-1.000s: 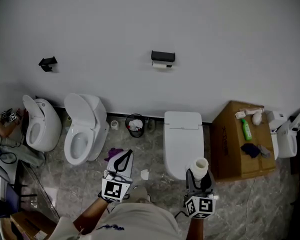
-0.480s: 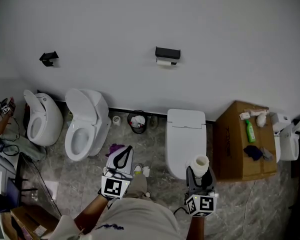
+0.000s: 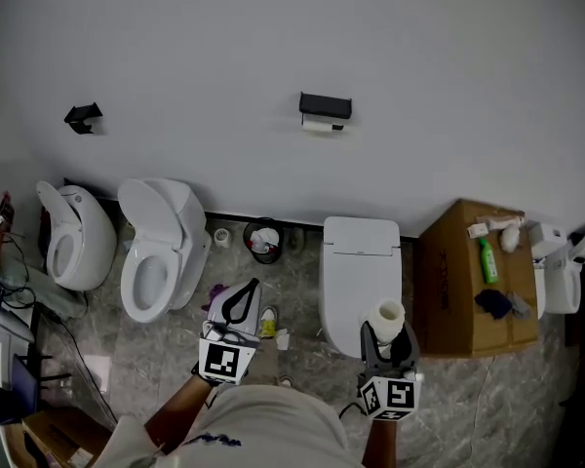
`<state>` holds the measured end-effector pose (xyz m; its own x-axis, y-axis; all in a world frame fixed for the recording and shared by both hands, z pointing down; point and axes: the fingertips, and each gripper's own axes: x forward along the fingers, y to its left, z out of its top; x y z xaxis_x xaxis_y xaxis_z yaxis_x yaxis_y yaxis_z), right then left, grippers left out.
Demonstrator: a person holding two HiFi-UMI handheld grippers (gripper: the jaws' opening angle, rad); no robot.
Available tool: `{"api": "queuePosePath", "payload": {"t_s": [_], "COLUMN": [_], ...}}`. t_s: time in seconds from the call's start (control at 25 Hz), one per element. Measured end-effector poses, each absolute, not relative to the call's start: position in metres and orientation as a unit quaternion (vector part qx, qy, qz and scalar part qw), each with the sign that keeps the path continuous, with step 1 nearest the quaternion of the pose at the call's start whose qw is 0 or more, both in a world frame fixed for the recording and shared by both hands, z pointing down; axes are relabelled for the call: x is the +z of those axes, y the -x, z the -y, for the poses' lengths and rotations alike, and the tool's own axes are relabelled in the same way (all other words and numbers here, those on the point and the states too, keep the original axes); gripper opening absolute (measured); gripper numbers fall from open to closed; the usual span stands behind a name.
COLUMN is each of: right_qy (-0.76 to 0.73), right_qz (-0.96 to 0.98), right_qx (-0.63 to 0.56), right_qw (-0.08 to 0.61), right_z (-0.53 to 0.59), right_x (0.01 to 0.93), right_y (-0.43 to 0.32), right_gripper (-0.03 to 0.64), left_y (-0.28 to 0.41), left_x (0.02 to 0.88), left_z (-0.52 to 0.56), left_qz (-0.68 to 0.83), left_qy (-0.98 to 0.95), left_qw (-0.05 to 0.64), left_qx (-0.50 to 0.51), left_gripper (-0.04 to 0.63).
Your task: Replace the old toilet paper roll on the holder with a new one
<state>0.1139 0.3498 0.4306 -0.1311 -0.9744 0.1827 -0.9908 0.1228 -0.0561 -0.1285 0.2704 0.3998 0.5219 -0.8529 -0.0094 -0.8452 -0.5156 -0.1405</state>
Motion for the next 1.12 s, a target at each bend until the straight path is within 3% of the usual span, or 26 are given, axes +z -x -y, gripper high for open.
{"api": "queuePosePath", "payload": {"t_s": [1.12], "right_qy": [-0.673], "right_qz": [0.731], "right_qx": [0.064], "right_qw": [0.086], "right_z": [-0.100], "right_x": [0.402], "right_y": [-0.058], "right_gripper": [0.296], "left_y": [0.172], "left_x": [0.405], "left_z": [-0.006], "left_qz": [-0.459], "left_qy": [0.887], "left_qw": [0.044], "left_qx": [-0.031], "left_gripper": [0.028]}}
